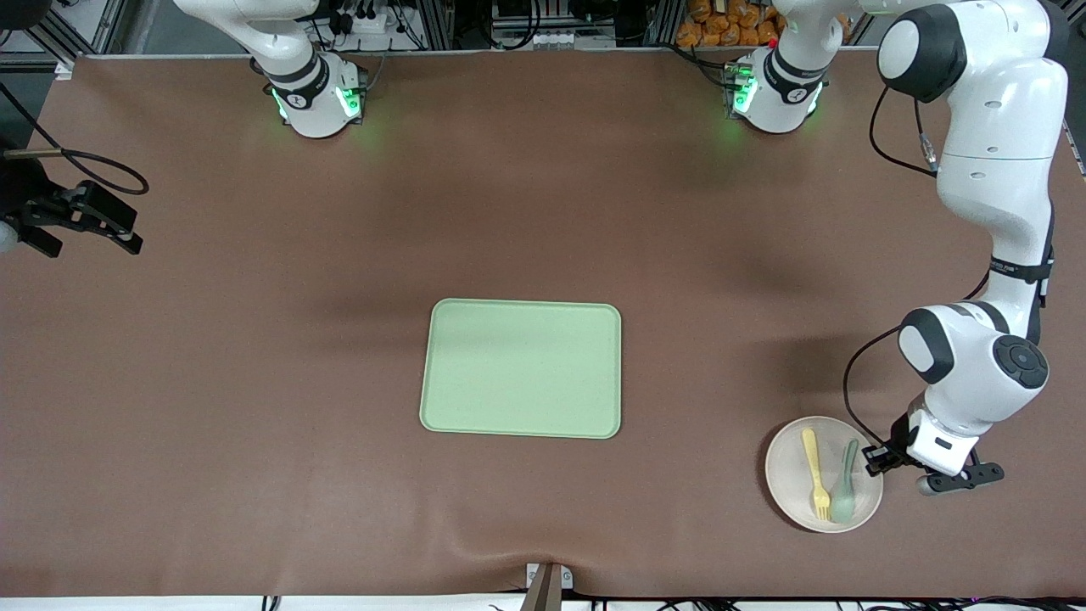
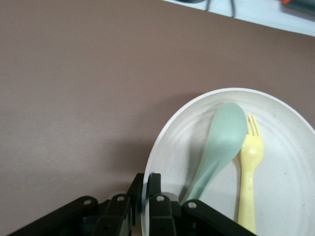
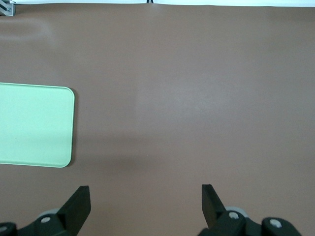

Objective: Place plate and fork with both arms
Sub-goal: 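Grip the plate rim with the left gripper and slide it toward the tray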

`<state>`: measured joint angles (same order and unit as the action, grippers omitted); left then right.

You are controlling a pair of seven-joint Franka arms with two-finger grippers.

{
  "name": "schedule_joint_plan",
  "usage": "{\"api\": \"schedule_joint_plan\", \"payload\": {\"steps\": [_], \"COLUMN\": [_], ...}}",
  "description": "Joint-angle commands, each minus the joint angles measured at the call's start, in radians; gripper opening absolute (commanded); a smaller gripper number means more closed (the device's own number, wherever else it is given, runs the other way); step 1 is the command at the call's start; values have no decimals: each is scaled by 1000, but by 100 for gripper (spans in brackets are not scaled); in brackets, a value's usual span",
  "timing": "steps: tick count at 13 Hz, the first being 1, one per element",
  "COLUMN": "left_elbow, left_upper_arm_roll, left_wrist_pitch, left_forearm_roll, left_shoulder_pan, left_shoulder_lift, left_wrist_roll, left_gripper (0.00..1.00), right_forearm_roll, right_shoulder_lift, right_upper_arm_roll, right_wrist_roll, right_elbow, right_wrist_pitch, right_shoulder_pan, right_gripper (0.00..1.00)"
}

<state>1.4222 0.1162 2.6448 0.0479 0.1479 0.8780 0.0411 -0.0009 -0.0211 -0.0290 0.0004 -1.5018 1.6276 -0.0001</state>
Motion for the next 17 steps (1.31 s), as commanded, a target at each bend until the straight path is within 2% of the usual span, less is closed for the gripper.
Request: {"api": "schedule_joint_plan", "payload": {"steps": [1, 4, 9, 15, 17], "left_elbow": [61, 63, 70, 60, 60], "left_upper_arm_roll": [54, 183, 292, 292, 269], "left_wrist_pitch": [3, -5, -23, -19, -16], "left_forearm_roll": [7, 12, 15, -11, -42], "left_shoulder_pan": [22, 91, 82, -135, -204], "left_shoulder_lift": [-70, -103, -129, -137, -129], "left_wrist_roll": [-23, -3, 124, 350, 402], "left_gripper": [0, 0, 0, 0, 0], "right_forearm_roll": [16, 16, 16, 16, 16], "right_shoulder_lift": [-8, -8, -8, -8, -8], "right_upper_arm_roll": [-5, -5, -5, -5, -5], "right_wrist_roll": [-10, -10, -10, -8, -8], "right_elbow": [20, 20, 20, 20, 20], "right_wrist_pitch": [-12, -12, -12, -14, -14], "right_shoulder_pan": [-12, -12, -14, -14, -14], "right_gripper": [100, 100, 100, 100, 100]}}
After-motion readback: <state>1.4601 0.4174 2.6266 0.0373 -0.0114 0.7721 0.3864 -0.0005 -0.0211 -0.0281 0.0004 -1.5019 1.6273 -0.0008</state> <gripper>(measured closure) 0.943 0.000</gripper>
